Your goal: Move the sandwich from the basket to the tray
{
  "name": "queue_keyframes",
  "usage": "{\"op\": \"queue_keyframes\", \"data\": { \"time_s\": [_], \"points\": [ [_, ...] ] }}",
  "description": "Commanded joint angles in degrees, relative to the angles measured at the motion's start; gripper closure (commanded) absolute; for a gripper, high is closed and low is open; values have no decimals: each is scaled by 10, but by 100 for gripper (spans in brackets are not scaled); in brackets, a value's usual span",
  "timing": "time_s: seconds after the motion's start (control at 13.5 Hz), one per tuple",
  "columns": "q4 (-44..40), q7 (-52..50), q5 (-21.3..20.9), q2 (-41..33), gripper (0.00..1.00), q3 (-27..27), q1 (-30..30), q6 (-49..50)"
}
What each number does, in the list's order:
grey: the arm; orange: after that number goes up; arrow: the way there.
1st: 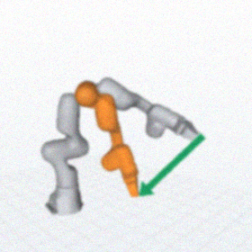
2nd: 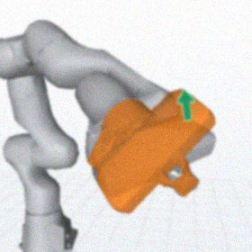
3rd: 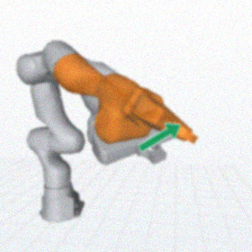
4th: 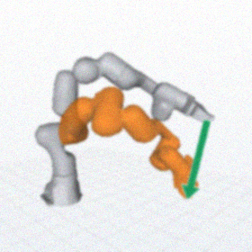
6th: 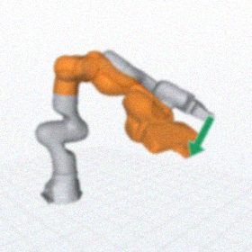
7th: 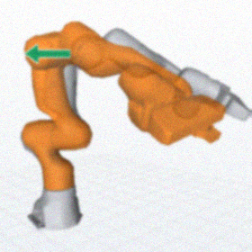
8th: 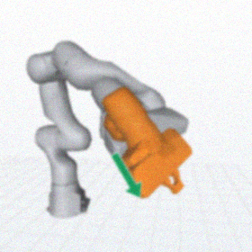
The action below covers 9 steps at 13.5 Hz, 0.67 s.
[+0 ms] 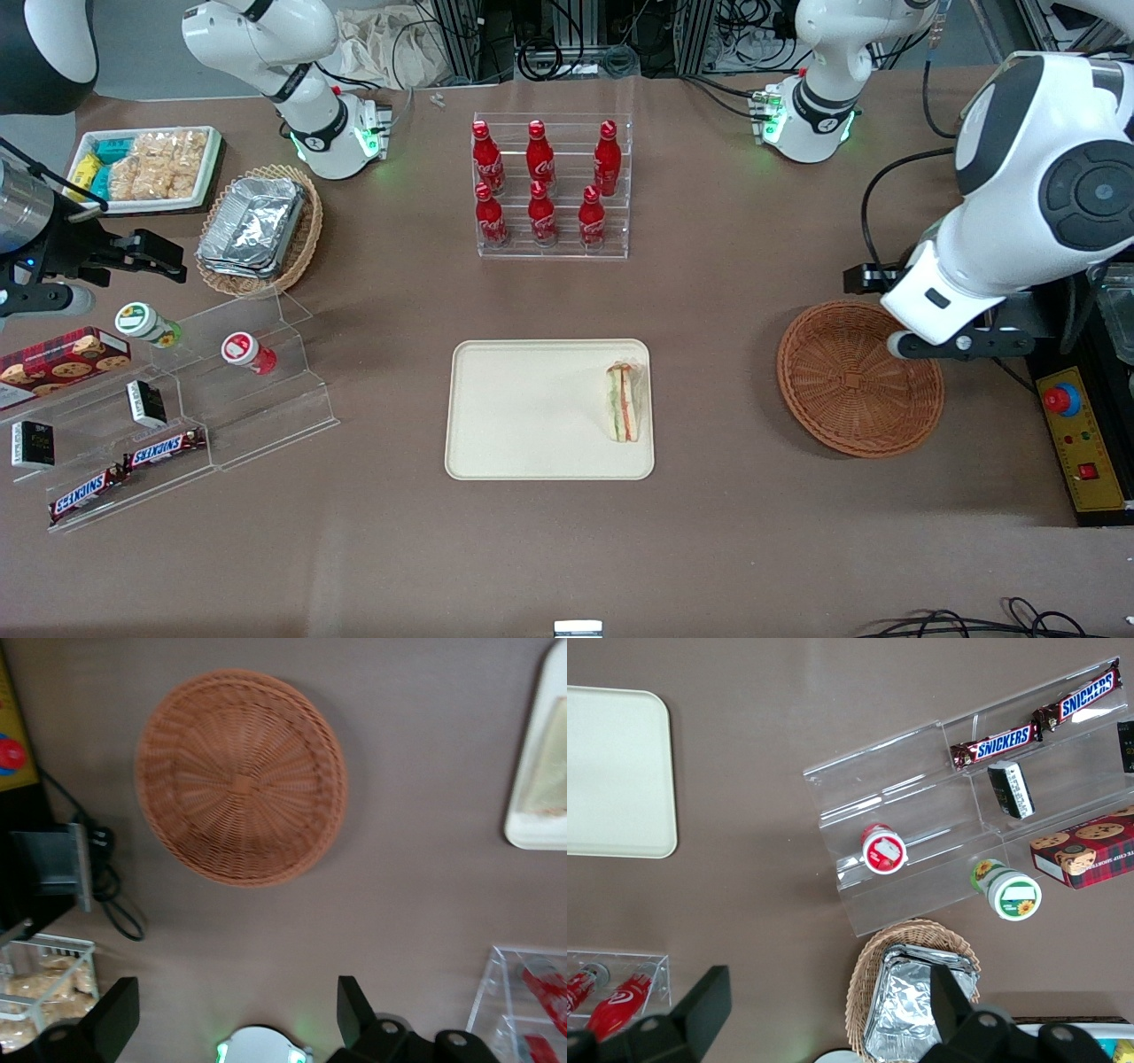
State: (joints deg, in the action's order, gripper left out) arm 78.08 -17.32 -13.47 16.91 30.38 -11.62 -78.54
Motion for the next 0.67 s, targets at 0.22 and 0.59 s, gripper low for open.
{"op": "queue_keyframes", "data": {
  "time_s": [0.22,0.59],
  "points": [
    [19,74,20,-40,0,-24,-47,-6],
    [33,170,117,-72,0,-343,160,-16]
  ]
}}
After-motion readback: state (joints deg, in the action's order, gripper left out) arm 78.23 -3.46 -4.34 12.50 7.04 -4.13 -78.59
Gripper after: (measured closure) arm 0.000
